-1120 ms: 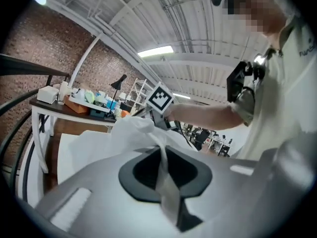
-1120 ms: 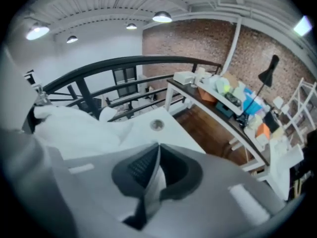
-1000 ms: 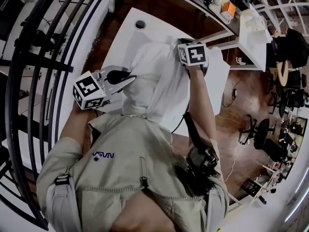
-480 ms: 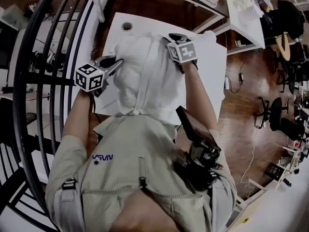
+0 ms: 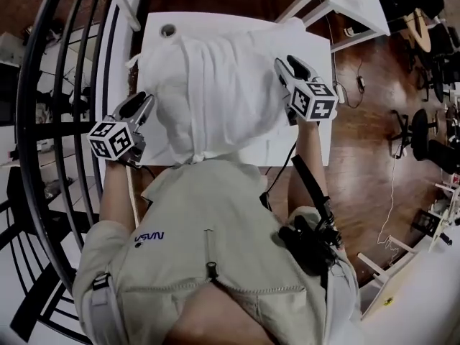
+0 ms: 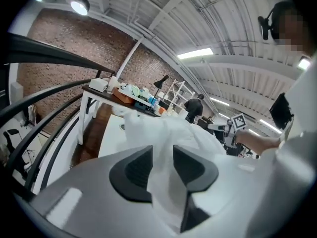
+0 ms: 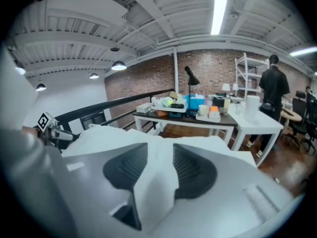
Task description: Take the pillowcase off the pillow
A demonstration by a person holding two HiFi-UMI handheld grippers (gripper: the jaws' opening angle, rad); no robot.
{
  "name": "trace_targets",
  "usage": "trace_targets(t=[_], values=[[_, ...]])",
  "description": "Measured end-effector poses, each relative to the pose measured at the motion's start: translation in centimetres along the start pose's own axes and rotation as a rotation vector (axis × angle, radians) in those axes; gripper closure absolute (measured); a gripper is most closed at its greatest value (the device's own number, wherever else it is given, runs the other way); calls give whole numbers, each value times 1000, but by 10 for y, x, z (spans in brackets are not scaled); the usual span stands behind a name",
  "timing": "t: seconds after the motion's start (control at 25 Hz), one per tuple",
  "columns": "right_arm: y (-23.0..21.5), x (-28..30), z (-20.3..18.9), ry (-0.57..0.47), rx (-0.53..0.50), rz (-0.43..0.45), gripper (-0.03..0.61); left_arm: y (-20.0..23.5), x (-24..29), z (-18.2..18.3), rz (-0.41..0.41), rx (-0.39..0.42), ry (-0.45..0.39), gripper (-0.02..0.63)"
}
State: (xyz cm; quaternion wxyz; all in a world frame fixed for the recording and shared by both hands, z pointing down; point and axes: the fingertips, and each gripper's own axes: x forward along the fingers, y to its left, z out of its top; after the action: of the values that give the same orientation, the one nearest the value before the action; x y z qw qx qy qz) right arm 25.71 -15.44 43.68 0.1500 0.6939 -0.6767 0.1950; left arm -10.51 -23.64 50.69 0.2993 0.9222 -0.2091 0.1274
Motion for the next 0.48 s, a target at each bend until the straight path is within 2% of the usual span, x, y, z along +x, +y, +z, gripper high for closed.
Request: trace_targets(t=[0.12,0.24,0.32,0.44,0.48], values=[[-8,-45,-26,-3,3,13,422,-24,-16,-11,-18,-5,25,459],[7,-77,-49,5,-40,93,417,-69,-28,-40,-91,-20,71,335],[23,-79,-61,22,-101,169,406,-90,-25,-68,-129,-28,110,252],[52,-64,-74,69,-224,297,380,-102,-4,-95,-152,-70,119,160],[65,-61,-80,89,-263,339,374,-102,1,-100,-151,-89,107,149]])
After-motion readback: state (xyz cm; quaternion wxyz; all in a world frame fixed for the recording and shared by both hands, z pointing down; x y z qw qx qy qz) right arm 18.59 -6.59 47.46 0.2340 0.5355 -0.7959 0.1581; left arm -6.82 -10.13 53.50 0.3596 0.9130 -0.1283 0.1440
